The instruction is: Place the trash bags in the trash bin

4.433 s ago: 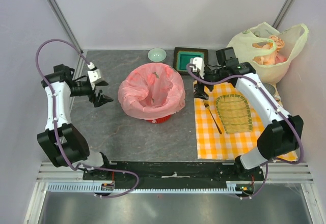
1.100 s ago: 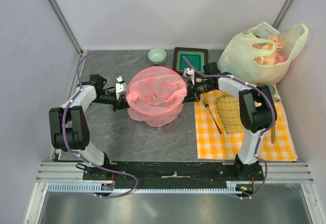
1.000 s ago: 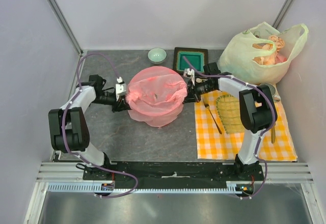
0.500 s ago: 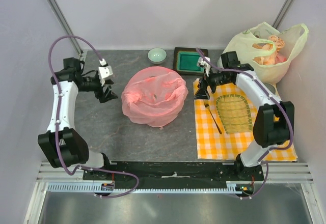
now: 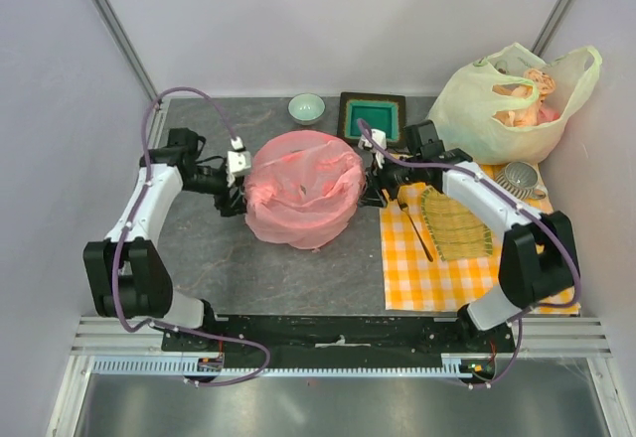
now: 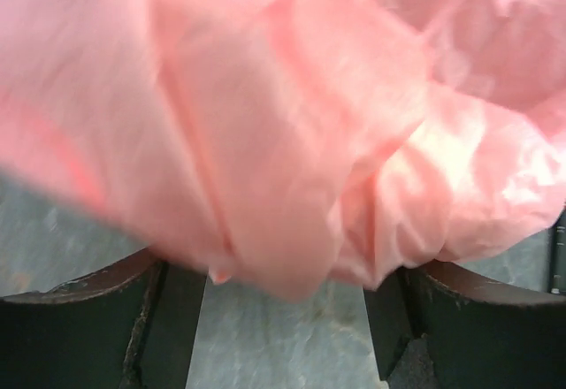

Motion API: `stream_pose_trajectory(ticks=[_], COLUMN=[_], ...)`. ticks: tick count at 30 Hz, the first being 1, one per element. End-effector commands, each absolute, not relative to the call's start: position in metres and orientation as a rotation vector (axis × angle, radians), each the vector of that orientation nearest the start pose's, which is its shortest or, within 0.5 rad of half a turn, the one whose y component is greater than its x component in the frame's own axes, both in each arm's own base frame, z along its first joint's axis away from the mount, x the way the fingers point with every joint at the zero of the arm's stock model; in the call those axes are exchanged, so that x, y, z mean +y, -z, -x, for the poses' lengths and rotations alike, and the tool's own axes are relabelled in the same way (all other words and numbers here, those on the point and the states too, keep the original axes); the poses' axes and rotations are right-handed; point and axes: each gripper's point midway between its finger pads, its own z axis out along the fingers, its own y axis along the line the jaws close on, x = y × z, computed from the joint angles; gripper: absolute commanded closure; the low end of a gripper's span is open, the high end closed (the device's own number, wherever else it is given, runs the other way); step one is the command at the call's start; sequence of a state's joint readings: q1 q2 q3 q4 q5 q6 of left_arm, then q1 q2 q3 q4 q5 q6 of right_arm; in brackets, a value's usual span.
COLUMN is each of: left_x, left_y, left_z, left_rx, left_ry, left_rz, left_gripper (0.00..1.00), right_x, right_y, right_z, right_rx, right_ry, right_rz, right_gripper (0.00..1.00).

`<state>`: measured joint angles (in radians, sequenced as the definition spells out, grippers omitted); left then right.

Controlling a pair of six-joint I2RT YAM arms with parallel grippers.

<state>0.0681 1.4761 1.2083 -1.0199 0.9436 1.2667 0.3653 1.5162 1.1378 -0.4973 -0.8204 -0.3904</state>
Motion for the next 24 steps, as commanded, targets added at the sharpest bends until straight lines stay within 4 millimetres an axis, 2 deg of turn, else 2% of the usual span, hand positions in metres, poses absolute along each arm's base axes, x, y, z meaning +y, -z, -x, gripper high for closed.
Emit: stream_pose_trajectory(ticks=[1,2,3,5,8,9,11,14,16,17,18,19,21,24], left_x=[-0.140,-0.143,-0.146,-0.154,-0.162,-0.164,-0.164,-0.154,-0.140,-0.134,-0.130,-0.115,-0.100,-0.074], left_y=[-0.186,-0.194,-0.191,-0.197,-0.202,-0.206,-0.207,-0.199,-0.195,-0.196,-0.200,-0.199,-0.206,-0.207], left_z=[-0.249,-0.238,-0.226,-0.204,-0.171,-0.163,-0.151,-0.148,-0.158,-0.159,-0.165,-0.179,-0.185,-0.208], left_rx=[1.544,1.513,1.508,1.488,1.451,1.432,1.462,1.571,1.632,1.657,1.656,1.672,1.701,1.747], left_ry=[0.791,0.784,0.817,0.871,0.907,0.912,0.947,0.933,0.889,0.891,0.869,0.822,0.797,0.731], left_rz=[-1.556,-1.568,-1.566,-1.561,-1.593,-1.592,-1.586,-1.587,-1.544,-1.516,-1.506,-1.470,-1.465,-1.413], left_gripper=[0.29,0.30,0.31,0.33,0.31,0.30,0.28,0.27,0.27,0.27,0.27,0.27,0.28,0.28], right_x=[0.250,0.254,0.257,0.262,0.261,0.262,0.257,0.243,0.234,0.223,0.215,0.210,0.192,0.182], right_y=[-0.178,-0.191,-0.184,-0.187,-0.183,-0.185,-0.187,-0.195,-0.201,-0.208,-0.205,-0.205,-0.205,-0.204], right_z=[-0.345,-0.357,-0.359,-0.372,-0.388,-0.393,-0.411,-0.432,-0.434,-0.434,-0.425,-0.420,-0.398,-0.366], right_rx=[1.777,1.723,1.728,1.655,1.585,1.556,1.518,1.510,1.521,1.526,1.540,1.549,1.569,1.591], right_ry=[-0.851,-0.831,-0.856,-0.825,-0.801,-0.795,-0.735,-0.653,-0.634,-0.615,-0.612,-0.607,-0.597,-0.629], right_rz=[1.273,1.294,1.322,1.391,1.448,1.459,1.477,1.464,1.451,1.440,1.472,1.481,1.515,1.521], right_gripper=[0.44,0.45,0.45,0.44,0.29,0.18,0.11,0.08,0.05,0.04,0.03,0.03,0.02,0.02])
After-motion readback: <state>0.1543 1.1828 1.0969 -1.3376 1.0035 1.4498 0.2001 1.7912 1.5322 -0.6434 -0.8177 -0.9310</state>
